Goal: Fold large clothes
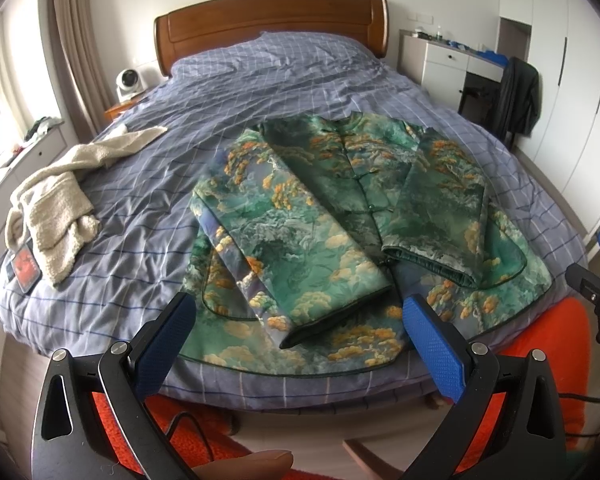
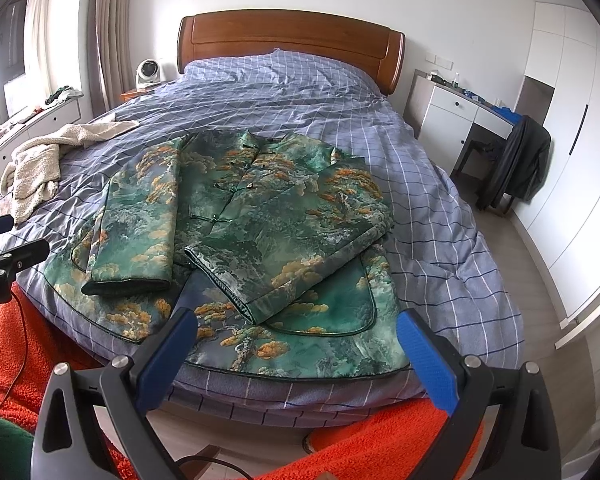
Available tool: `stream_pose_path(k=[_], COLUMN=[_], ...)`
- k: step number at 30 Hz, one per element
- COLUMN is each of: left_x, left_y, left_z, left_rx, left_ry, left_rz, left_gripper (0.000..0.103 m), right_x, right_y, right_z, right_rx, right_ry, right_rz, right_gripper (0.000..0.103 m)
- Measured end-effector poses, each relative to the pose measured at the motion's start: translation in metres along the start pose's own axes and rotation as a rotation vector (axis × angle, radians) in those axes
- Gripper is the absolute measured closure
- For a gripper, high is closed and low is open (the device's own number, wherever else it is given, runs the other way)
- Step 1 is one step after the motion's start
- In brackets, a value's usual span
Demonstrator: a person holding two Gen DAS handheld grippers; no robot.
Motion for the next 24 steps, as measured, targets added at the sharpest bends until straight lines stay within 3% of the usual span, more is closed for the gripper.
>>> stream_pose_path(k=[21, 24], left_x=[0.002, 0.006], left_y=[0.002, 0.007], left_z=[0.003, 0.009], left_rx=[-0.002, -0.007], left_ry=[-0.012, -0.034], left_rz=[-0.003, -0.001], left_gripper=[0.000, 0.000], right_x=[0.002, 0.000], right_y=[0.002, -0.003], right_z=[0.002, -0.003], right_rx=[0.002, 0.025], right_ry=[-0.002, -0.064], right_rz=[-0.003, -0.046], right_gripper=[0.002, 0.001])
Point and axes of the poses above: each gripper's, at about its wrist camera, not at the fingertips, and x roughly the way its jaws point, z to its left, y to its underside, the point moved 3 cm from there along x, roughly the way its jaws point, and after that the axes turned 5 degrees about x, right-handed, at the moved point
